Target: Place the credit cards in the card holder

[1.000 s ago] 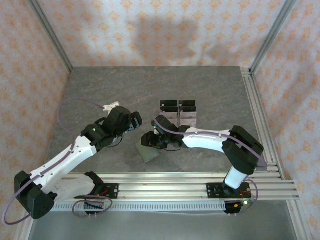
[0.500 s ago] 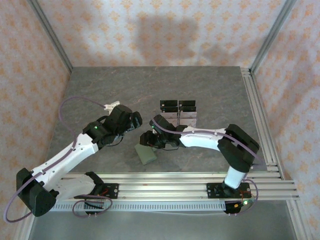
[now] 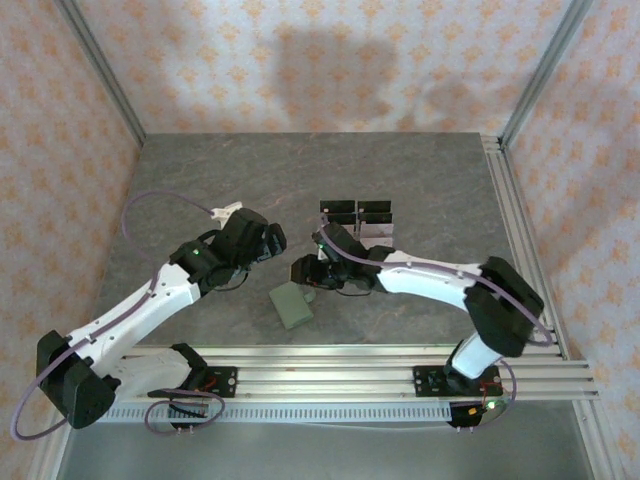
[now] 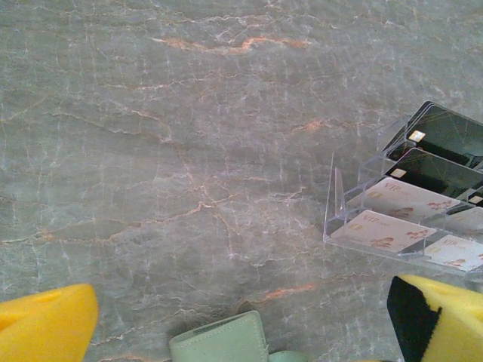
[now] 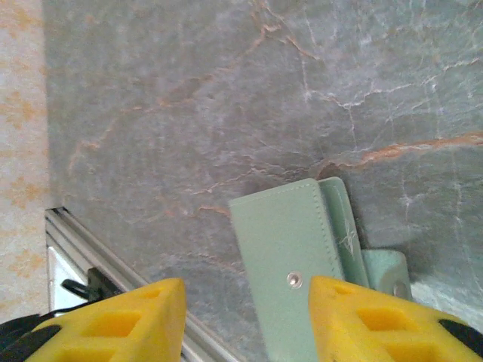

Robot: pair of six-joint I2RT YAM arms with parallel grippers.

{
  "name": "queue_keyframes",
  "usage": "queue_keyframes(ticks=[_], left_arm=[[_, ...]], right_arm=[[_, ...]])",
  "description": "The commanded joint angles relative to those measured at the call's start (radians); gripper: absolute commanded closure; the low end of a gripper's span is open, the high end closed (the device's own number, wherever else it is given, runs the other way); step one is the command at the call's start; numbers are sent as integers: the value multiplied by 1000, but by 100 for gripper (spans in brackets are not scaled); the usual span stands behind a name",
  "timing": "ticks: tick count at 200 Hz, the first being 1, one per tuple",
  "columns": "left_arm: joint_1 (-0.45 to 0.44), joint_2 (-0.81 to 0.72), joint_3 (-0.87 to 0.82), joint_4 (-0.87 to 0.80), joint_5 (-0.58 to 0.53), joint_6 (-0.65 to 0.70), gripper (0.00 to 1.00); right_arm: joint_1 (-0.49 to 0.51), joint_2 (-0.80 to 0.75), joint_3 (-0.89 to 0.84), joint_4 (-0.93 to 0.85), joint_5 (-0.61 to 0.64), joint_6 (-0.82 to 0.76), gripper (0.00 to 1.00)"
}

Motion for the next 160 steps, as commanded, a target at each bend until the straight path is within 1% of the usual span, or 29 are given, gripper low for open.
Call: queue_keyframes(ticks=[1, 18, 43, 83, 109, 120, 128, 137, 148, 160], left_arm=[[7, 15, 29, -34, -18, 14, 0], [8, 15, 24, -35, -28, 13, 0], [8, 13, 24, -37, -36, 13, 0], [8, 15, 24, -40, -38, 9, 0], [8, 18, 22, -36, -35, 4, 0], [8, 18, 22, -37, -32, 4, 0], [8, 19, 21, -36, -31, 4, 0], [7, 21, 20, -37, -30, 6, 0], [8, 23, 20, -36, -27, 7, 0], [8, 25, 20, -37, -22, 12, 0]], right_arm=[[-2, -54, 19, -159, 105, -85, 53], [-3, -37, 41, -241, 145, -118, 52], [0, 23, 75, -295, 136, -157, 51], [23, 130, 133, -316, 130, -197, 52], [23, 185, 158, -313, 155, -203, 57], [23, 204, 167, -312, 159, -207, 62], [21, 218, 172, -312, 160, -209, 70], [21, 229, 173, -312, 159, -210, 76], [18, 233, 167, -310, 165, -209, 89], [8, 221, 150, -306, 174, -202, 100]])
